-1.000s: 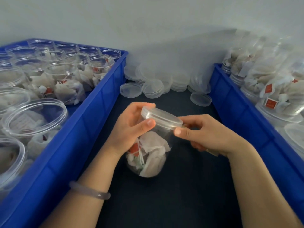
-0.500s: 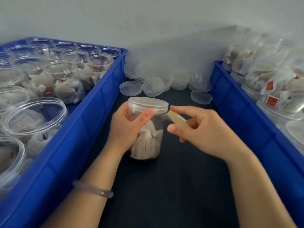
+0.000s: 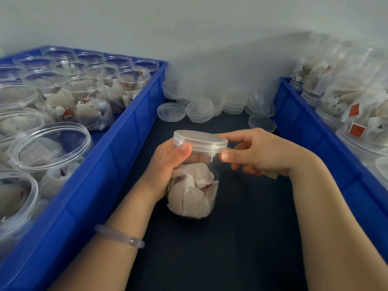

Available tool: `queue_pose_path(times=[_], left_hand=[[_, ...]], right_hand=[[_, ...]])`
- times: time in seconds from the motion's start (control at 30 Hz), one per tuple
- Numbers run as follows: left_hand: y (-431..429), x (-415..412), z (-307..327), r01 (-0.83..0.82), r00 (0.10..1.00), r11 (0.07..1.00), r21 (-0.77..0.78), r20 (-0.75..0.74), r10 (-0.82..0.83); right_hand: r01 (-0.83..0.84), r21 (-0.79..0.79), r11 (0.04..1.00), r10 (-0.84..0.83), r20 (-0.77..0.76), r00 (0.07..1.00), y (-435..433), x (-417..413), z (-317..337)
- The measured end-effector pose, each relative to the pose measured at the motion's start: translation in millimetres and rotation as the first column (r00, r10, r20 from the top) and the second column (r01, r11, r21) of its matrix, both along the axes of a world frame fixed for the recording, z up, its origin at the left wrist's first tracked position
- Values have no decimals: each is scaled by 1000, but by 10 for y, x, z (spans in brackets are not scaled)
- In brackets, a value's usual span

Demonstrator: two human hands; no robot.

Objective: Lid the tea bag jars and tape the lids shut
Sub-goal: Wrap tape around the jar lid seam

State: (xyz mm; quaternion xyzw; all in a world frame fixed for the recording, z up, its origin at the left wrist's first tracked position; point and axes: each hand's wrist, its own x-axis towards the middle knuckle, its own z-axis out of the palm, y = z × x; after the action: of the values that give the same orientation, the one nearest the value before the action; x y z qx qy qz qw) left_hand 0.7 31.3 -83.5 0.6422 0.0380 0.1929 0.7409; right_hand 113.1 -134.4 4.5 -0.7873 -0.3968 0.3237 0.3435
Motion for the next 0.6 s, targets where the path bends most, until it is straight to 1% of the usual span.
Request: queue_pose_path(times=[0.07,0.1,0.13,0.17,0.23,0.27,0.3,0.37,0.4,0.47,0.5,0.53,0.57,0.6], left_hand=[[5,-22,-18,123,992,989,-79,1,-124],[-12,-22,-3,130,991,988,-80,-15,-132],[-34,-18,25,85,995,995,-56,-39,-87],[-47,-4,41,3,999,1000,-22,-51,-4],[-55,15,74,-234,972,970,65,-6,235],[-52,17,96,-302,953,948,100,19,302],[-63,9,126,-309,951,938,157,34,308],[-104,-4,137,-263,963,924,276,18,269],[-126,9,116,-273,959,915,297,8,284],[-144,29,70,-351,930,890,291,3,367],[-143,30,62,-382,918,882,276,6,396],[-140,34,64,-394,914,885,249,5,406],[-126,33,72,-394,915,892,220,8,403],[-100,23,81,-385,921,900,203,13,390]], right_hand=[[-63,61,996,67,-66,996,11,-17,-21],[-69,83,994,76,-78,994,14,-17,-33],[-56,90,994,63,-72,995,20,-14,-46],[-24,90,996,30,-63,998,23,-15,-51],[45,103,994,-42,-30,999,25,-16,-54],[63,116,991,-64,3,998,25,-24,-55],[70,124,990,-76,41,996,36,-37,-51],[39,120,992,-57,146,988,73,-65,-38],[4,97,995,-25,211,977,87,-71,-26],[-80,23,996,70,307,949,106,-86,-6],[-122,-10,992,120,299,947,96,-86,9],[-161,-17,987,160,250,955,69,-78,28],[-171,-9,985,170,184,968,32,-77,49],[-158,-6,987,157,173,972,-2,-68,56]])
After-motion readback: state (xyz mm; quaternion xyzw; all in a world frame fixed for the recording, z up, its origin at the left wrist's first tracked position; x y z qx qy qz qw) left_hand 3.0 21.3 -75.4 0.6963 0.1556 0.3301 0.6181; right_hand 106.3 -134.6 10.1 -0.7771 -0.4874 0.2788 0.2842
